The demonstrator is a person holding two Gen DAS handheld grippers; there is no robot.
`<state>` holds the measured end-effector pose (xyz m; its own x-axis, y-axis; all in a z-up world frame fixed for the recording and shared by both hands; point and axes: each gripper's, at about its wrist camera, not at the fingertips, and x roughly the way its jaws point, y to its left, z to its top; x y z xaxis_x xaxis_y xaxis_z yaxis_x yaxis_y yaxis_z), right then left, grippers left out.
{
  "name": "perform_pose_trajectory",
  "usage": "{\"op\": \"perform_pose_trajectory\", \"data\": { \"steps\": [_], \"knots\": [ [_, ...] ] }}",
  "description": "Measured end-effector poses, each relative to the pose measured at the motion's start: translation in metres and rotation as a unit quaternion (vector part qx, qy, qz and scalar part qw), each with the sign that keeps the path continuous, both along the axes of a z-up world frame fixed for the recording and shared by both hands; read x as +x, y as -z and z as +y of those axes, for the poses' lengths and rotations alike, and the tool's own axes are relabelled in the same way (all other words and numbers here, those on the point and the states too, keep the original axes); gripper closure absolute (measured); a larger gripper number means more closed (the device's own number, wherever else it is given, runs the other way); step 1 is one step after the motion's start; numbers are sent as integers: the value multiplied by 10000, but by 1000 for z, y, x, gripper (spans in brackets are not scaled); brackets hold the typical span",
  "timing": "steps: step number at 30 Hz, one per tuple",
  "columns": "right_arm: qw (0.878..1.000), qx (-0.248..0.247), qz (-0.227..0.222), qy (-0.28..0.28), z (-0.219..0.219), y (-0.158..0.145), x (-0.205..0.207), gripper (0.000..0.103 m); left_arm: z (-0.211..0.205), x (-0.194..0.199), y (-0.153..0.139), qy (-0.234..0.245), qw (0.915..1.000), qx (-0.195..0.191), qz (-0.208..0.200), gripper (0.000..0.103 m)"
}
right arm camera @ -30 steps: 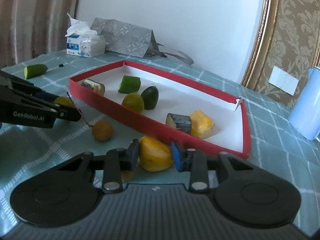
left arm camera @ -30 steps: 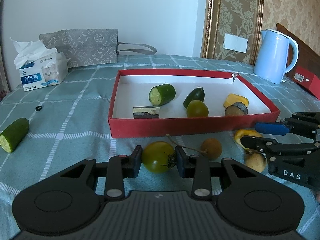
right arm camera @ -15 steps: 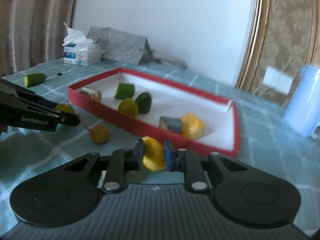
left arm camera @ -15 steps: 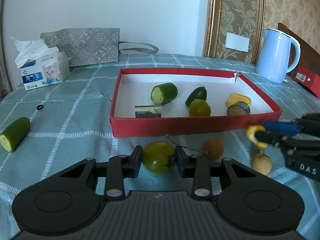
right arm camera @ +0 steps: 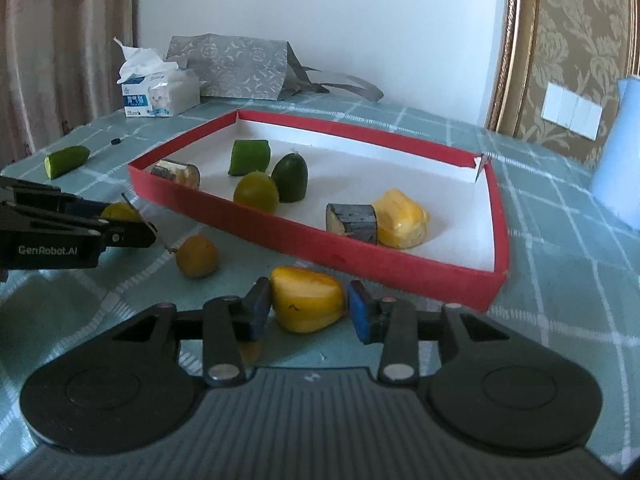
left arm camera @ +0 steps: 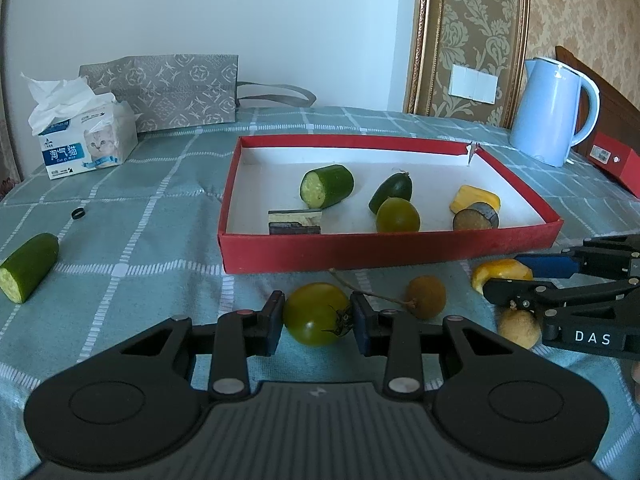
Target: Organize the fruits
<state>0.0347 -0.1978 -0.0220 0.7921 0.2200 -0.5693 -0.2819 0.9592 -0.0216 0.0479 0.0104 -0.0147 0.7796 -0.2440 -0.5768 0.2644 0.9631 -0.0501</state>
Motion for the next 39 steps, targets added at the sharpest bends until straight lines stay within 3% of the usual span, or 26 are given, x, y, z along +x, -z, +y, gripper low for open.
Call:
{"op": "perform_pose_trajectory", "data": {
  "steps": [12,20,31,39],
  "knots": [
    [9982,-207,-500,273,0,-8,-15,66,3,-1,-2,-60,9999,-93,-49,69],
    [9967,107,-650,465,-15,-17,-17,66,8,-2,-2,-145,9998,-161,-19,69],
    [9952,340,-761,521,-23,-24,-22,66,21,-16,-12,-231,9970,-641,-365,69],
    [9949,400,-741,562,-25,-25,-21,66,25,-3,-28,-336,9932,-1021,-456,69]
  ]
}}
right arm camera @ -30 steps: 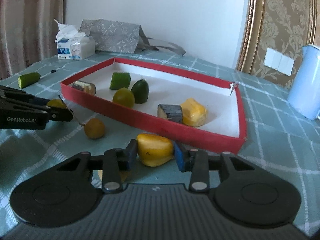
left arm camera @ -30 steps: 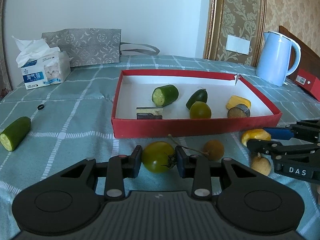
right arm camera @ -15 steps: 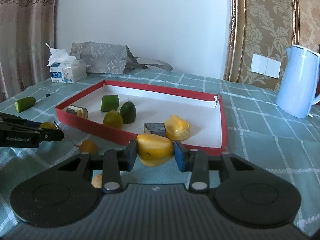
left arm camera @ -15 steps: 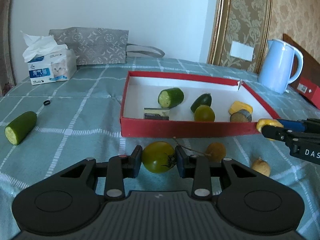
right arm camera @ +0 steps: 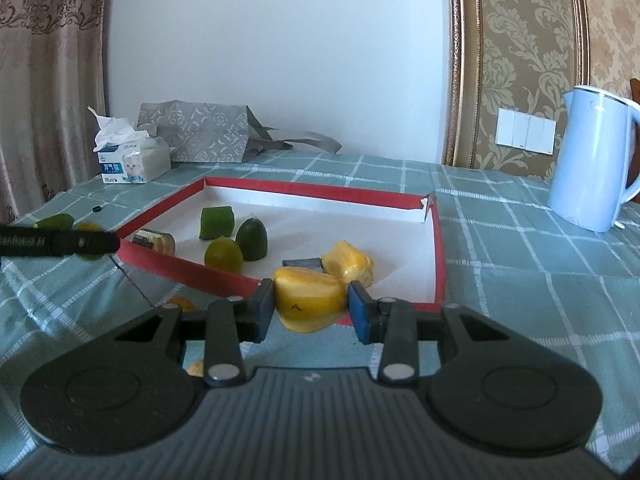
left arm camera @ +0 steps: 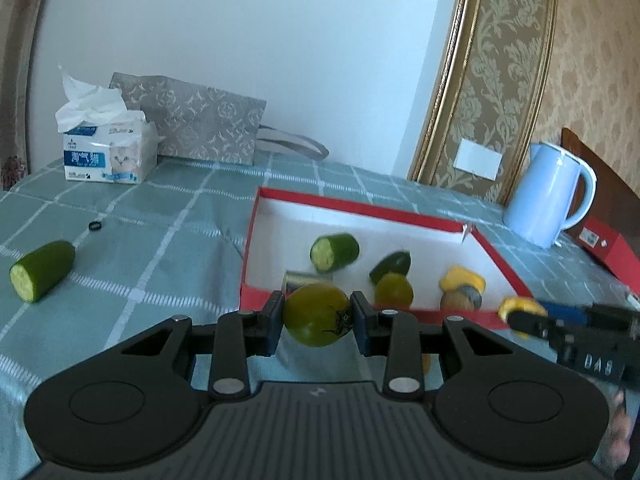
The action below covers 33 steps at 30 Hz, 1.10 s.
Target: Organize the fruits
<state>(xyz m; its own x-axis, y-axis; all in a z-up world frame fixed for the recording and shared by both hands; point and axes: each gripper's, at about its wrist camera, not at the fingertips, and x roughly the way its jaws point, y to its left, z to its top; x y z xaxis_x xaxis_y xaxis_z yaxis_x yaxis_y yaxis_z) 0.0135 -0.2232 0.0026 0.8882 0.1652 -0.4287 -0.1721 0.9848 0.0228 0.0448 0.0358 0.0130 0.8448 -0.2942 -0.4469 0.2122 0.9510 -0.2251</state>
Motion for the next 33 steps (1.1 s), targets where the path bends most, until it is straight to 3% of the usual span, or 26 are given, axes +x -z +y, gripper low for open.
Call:
{"op": "perform_pose_trajectory", "data": {
  "steps": [8,21,33],
  "knots": [
    [10000,4,36,53,-1,1,1,66,-17,29,-9,-75,9999,115,-56,69],
    [9999,24,71,123,-3,2,5,66,-35,70,2,-121,9990,367,207,69],
    [9998,31,144,148,-3,5,10,66,-49,98,17,-175,9950,906,371,67]
  ]
}}
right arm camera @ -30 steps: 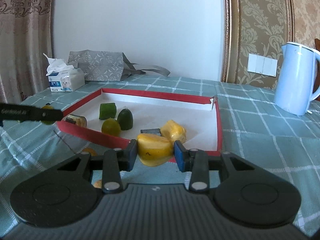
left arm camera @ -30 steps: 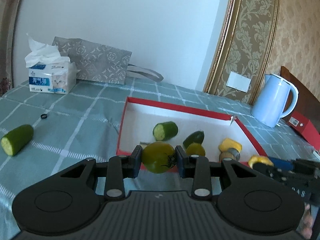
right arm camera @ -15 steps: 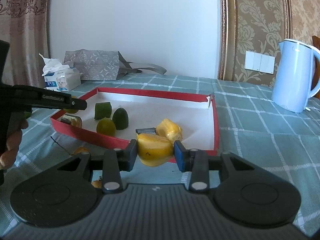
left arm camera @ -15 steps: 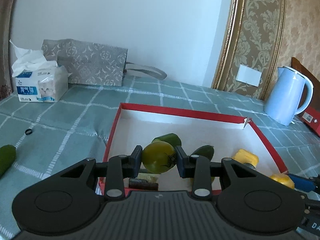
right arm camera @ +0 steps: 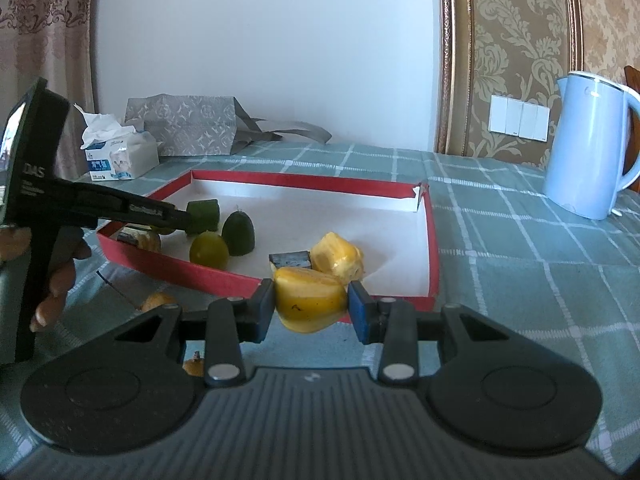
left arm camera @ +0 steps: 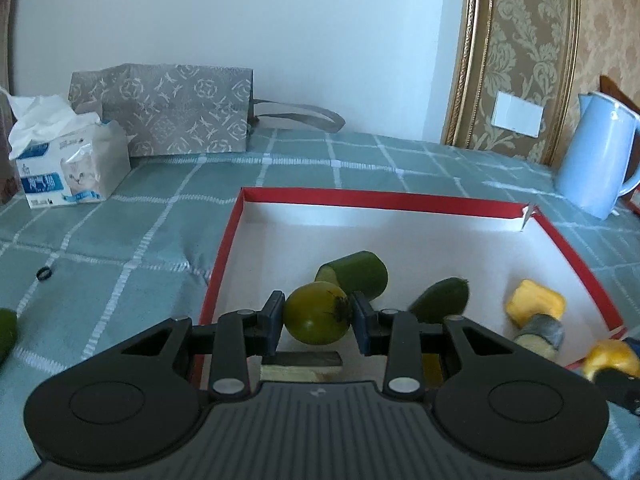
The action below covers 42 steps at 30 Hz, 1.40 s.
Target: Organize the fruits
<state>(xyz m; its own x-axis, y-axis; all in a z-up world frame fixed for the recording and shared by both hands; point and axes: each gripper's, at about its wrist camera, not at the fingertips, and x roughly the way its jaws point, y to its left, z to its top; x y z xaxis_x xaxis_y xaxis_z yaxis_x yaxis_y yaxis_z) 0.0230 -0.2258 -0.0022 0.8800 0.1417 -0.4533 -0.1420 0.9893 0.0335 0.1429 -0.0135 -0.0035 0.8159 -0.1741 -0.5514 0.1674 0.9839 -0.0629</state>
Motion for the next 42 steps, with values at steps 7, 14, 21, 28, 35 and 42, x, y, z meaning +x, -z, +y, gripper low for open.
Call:
{"op": "perform_pose_trajectory", "data": {
  "steps": [7,14,21,28,35,42],
  "knots": [
    [9999,19,29,95,-4,2,3,66,10,-19,-7,-251,9988,-118,-416,23],
    [9999,49,22,158,-6,2,3,66,20,-58,-20,-606,9931,-89,-1000,15],
    [9997,136,-92,179,-8,-1,-1,66,30,-96,-20,-512,9927,-151,-1080,14],
    [9993,-109,-329,114,5,-14,8,66,40,-100,-9,-393,9967,-345,-616,14],
    [9992,-369,-158,-29,29,-22,44,66,36,-98,-3,-325,9983,-200,-439,14],
    [9984,-554,95,68,46,-7,83,66,30,-94,0,-219,9992,-49,-339,14]
  ]
}}
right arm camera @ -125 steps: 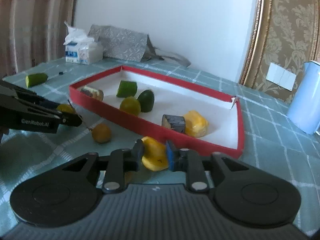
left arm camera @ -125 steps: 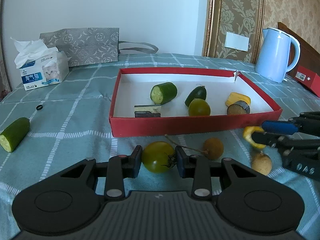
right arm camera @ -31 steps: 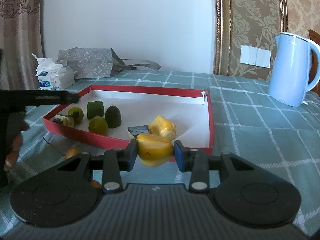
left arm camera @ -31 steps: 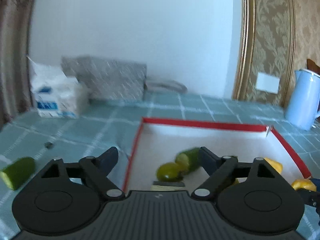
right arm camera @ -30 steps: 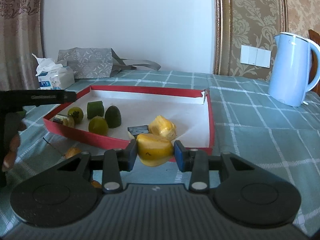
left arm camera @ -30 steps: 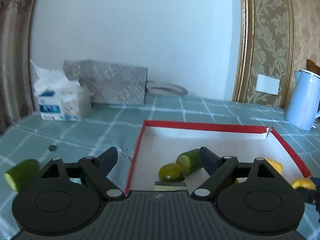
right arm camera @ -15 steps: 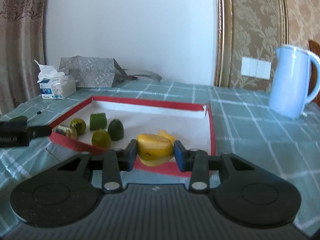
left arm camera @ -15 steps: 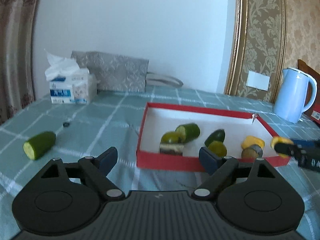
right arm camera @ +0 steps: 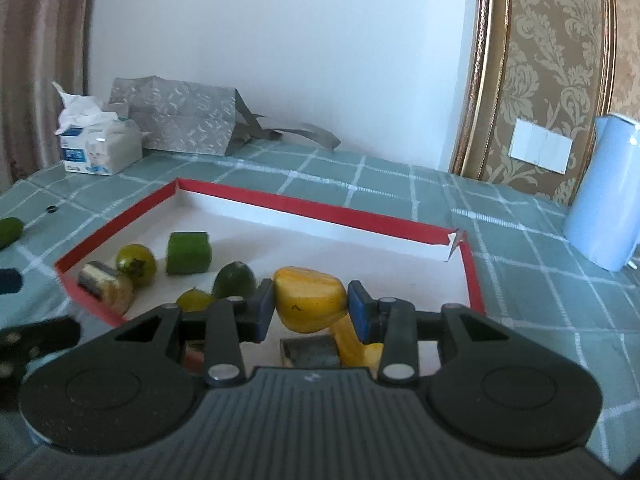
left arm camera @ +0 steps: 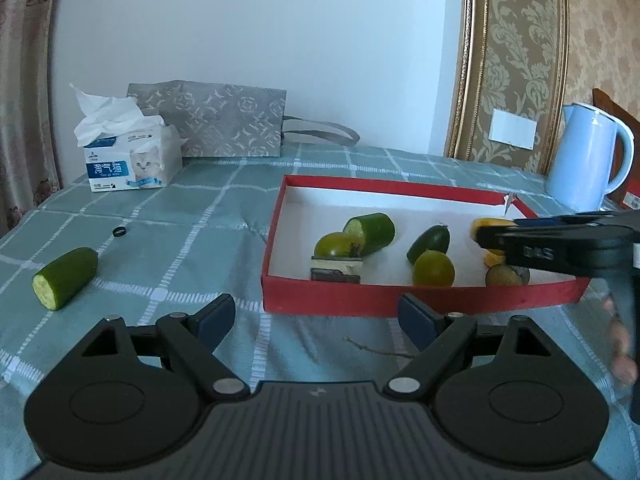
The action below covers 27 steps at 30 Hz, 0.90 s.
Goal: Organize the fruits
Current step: 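Open the left tool over the tray while the right tool releases the mango piece inside, then withdraw both tools from the tray and reach the left tool to a brown fruit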
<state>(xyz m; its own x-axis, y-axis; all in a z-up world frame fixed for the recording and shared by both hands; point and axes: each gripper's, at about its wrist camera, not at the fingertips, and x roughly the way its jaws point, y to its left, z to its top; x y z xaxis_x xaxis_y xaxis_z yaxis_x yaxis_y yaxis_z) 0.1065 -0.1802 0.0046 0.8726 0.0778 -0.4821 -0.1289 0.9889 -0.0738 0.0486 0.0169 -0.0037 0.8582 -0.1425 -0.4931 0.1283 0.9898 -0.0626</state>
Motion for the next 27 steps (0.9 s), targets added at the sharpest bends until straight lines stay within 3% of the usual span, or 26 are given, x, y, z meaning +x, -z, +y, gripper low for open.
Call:
{"op": "perform_pose_trajectory", "data": {
  "steps": [4,11,14,15,16,18,22,27],
  "knots": [
    [9998,35,179,126,-4,10,17,65,0,3,1,21,10000,-2,67,14],
    [9998,25,90,183,-6,13,18,63,-2,6,3,10,9998,58,181,14],
    [9997,176,74,142,-8,13,17,54,-2,7,4,-10,9998,85,191,14],
    [9996,244,78,120,-10,12,16,45,-2,7,4,-31,9998,105,192,14],
    [9995,282,49,137,-10,10,14,26,-2,7,4,-49,9997,118,196,14],
    [9988,229,-168,396,-13,6,4,5,-2,8,5,-77,9996,136,217,14],
    [9974,327,-372,523,-25,-3,-11,4,-2,9,6,-107,9995,183,245,14],
    [9944,797,-145,673,-46,-8,-22,4,-3,9,7,-156,9992,274,238,14]
  ]
}}
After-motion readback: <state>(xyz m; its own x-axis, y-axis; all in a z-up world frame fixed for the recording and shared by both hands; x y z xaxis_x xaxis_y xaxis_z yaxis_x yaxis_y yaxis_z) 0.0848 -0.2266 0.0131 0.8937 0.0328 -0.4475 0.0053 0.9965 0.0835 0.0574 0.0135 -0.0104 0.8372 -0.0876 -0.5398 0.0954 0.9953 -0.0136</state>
